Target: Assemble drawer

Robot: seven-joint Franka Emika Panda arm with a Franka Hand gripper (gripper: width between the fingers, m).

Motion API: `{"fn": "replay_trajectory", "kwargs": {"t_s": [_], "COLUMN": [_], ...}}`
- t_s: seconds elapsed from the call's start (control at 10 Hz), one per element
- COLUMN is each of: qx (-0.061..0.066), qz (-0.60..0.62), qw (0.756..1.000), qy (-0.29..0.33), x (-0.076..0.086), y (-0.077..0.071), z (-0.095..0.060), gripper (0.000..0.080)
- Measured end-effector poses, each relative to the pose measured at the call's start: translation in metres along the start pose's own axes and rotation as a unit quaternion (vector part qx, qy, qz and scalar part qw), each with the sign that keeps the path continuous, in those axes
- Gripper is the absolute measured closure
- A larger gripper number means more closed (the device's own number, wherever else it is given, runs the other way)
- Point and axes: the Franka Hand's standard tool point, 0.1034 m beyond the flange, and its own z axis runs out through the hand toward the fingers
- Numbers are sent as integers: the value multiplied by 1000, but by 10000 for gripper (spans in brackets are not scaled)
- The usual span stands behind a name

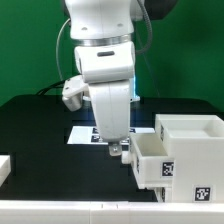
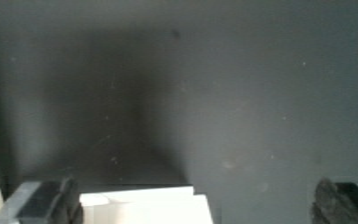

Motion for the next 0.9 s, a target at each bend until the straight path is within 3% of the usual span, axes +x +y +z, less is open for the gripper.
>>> {"fn": "replay_trajectory", "kwargs": {"t_s": [0.4, 0.6, 0.9], "qx": [-5, -6, -6], "qz": [16, 14, 18], "qw": [1000, 1000, 1000], "qy": [0, 0, -2], "x": [41, 42, 31], "y": [1, 1, 0], "z": [5, 5, 6], "gripper": [151, 151, 151]}}
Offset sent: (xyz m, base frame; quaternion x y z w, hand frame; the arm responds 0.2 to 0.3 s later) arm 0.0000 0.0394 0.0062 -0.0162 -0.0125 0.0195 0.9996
